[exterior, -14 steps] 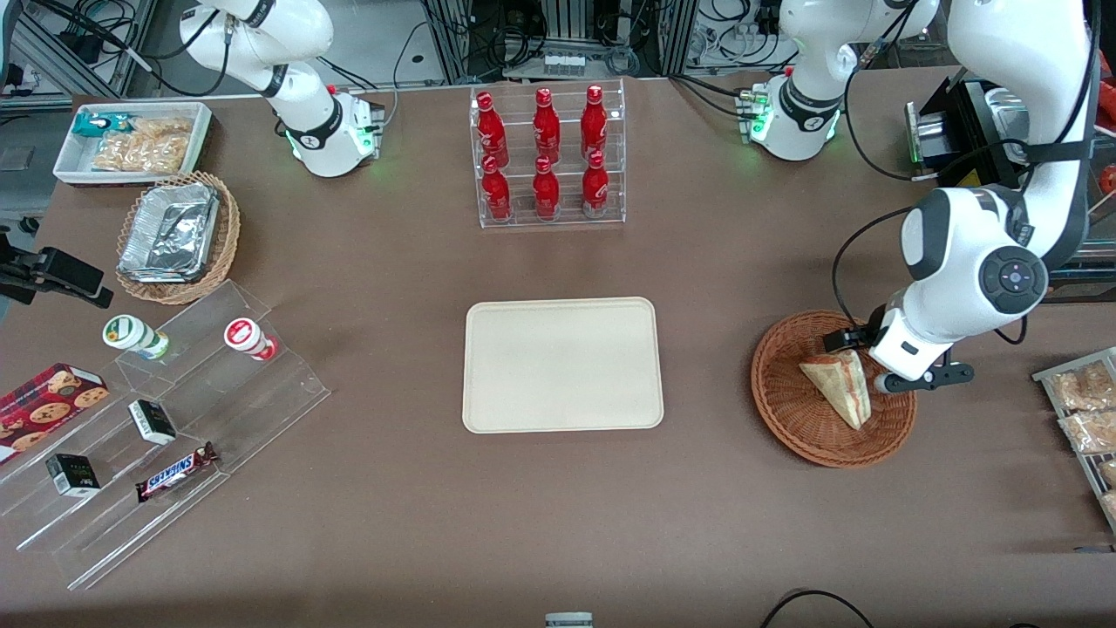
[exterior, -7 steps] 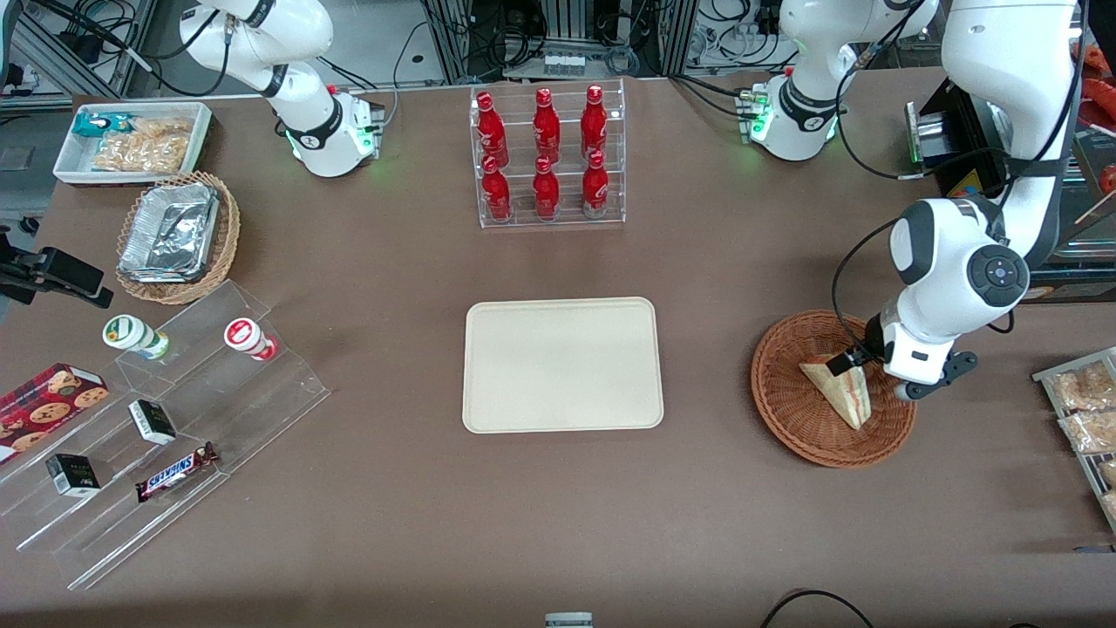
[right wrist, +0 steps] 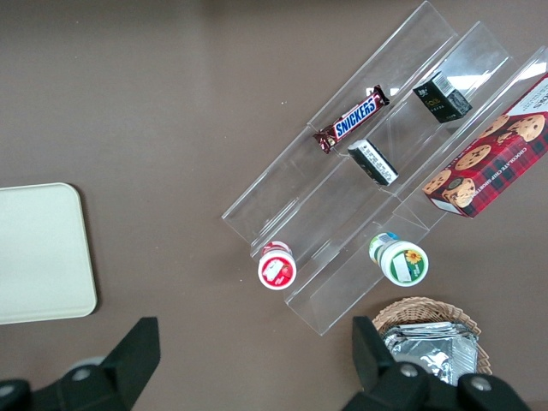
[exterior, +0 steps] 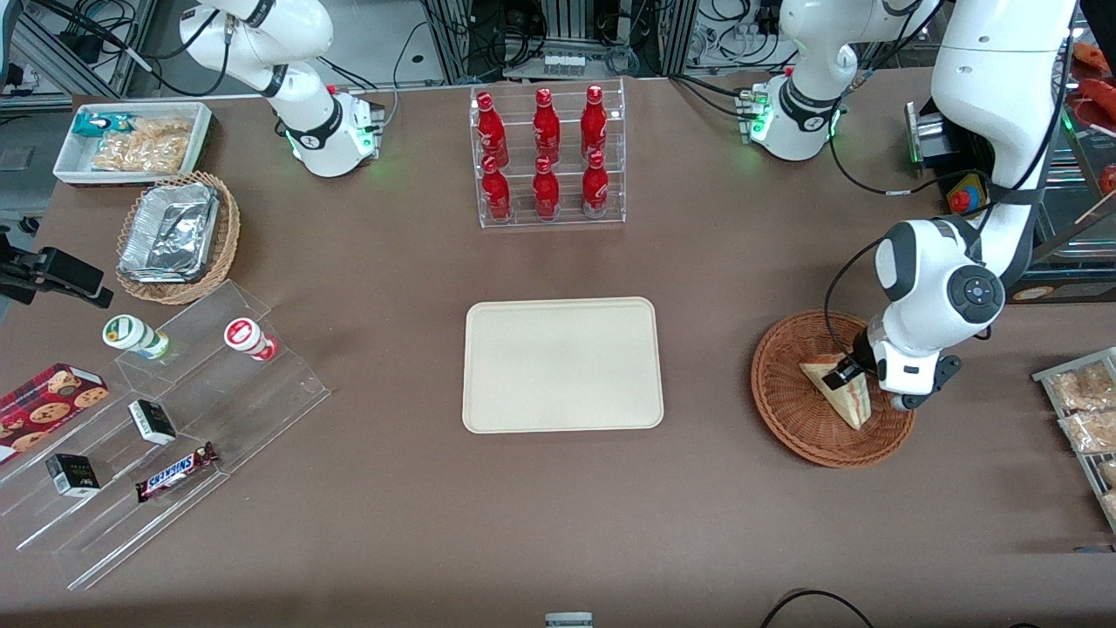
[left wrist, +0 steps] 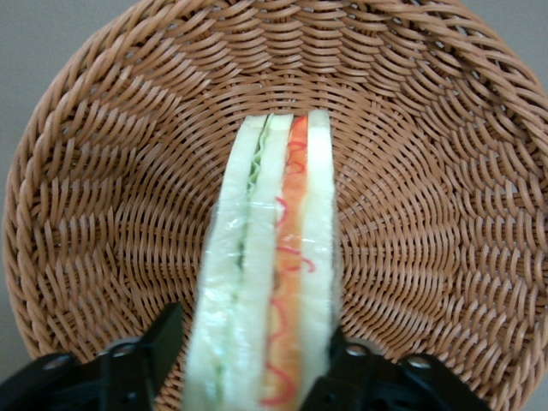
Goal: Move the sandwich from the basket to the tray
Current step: 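Close the left gripper on the sandwich and lift it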
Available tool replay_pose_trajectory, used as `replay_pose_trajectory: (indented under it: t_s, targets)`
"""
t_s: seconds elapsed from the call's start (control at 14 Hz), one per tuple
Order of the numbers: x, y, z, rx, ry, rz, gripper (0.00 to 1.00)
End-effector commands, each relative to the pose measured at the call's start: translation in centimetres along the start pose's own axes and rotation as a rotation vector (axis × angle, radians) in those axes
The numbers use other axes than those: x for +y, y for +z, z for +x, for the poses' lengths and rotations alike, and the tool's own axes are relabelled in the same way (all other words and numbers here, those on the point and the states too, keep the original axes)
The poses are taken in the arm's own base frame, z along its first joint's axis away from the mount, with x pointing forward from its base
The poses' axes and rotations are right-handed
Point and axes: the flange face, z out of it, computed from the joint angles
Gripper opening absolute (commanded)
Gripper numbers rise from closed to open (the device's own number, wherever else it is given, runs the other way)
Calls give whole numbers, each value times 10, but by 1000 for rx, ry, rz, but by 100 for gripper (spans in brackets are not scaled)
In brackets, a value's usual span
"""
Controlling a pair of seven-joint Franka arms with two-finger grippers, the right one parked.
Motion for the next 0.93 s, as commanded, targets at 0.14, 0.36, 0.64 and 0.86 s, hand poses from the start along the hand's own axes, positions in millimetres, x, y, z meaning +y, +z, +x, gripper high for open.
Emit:
replay_pose_trajectory:
  t_s: [0.14,0.36,0.64,0.86]
  targets:
    - [18,-35,10,-51,158,23,2]
    - [56,-77,11,-88,293,43,3]
    - [133,-87,-47,-88,504,45,3]
    - [186,-86,-108,-84,525,59,3]
